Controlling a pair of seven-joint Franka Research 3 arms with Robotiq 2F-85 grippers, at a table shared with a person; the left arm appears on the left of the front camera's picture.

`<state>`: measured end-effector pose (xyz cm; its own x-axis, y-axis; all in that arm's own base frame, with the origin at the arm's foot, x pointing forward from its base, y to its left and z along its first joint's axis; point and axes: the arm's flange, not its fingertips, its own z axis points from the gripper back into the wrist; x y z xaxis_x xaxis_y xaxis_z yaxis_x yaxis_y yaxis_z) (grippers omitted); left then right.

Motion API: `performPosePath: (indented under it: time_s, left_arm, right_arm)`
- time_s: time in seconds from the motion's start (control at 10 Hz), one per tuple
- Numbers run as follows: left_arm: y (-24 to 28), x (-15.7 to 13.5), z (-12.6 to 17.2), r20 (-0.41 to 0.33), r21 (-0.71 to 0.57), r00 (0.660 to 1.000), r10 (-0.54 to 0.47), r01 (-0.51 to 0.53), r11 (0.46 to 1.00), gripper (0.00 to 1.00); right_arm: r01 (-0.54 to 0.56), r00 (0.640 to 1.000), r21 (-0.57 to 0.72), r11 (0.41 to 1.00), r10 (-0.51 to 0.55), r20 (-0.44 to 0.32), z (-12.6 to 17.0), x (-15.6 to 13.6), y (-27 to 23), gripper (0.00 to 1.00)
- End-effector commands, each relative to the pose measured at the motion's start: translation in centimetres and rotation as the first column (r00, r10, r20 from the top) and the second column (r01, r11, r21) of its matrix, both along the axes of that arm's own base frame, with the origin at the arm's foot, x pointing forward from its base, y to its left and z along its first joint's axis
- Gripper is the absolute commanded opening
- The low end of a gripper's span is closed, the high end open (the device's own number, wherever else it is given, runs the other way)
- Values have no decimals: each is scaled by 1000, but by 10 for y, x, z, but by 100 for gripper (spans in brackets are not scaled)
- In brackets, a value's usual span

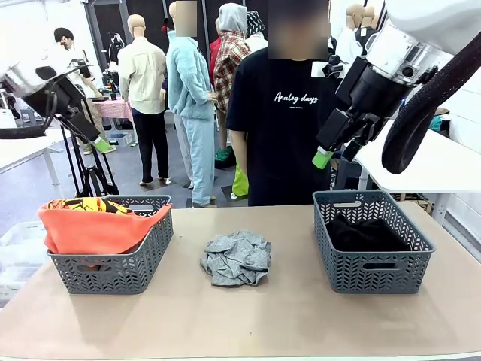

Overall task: Sort the tops and bottoms.
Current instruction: Lift clothes from the center of the table with your right hand.

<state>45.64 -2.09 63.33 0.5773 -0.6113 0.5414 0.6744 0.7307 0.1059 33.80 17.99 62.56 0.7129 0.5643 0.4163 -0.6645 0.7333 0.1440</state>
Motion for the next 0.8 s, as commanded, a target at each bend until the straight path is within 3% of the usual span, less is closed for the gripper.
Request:
performPosePath:
  time_s: [0.0,0.2,0.3,0.5,0.6,0.7]
  left_arm:
    - [16,-20,7,118,33,993,-6,2,999,100]
    - [21,-31,12,76,-20,997,19,-18,1000,100]
    - [22,-32,18,-26,-15,1000,-8,8,1000,100]
    - [20,-25,28,-101,-10,994,-33,32,999,100]
    - [23,-33,15,7,-16,1000,-10,10,1000,100]
    - [23,-33,15,7,-16,1000,-10,10,1000,100]
  right_arm:
    - [1,1000,-15,1000,-1,2,-4,-2,-2,100]
    - [1,1000,-15,1000,-1,2,-4,-2,-2,100]
    - [1,1000,-15,1000,-1,2,-4,-2,-2,100]
    - [1,1000,-15,1000,-1,2,-4,-2,-2,100]
    - [1,1000,-15,1000,-1,2,-4,-2,-2,100]
    - [0,1000,0,1000,0,0,0,0,0,100]
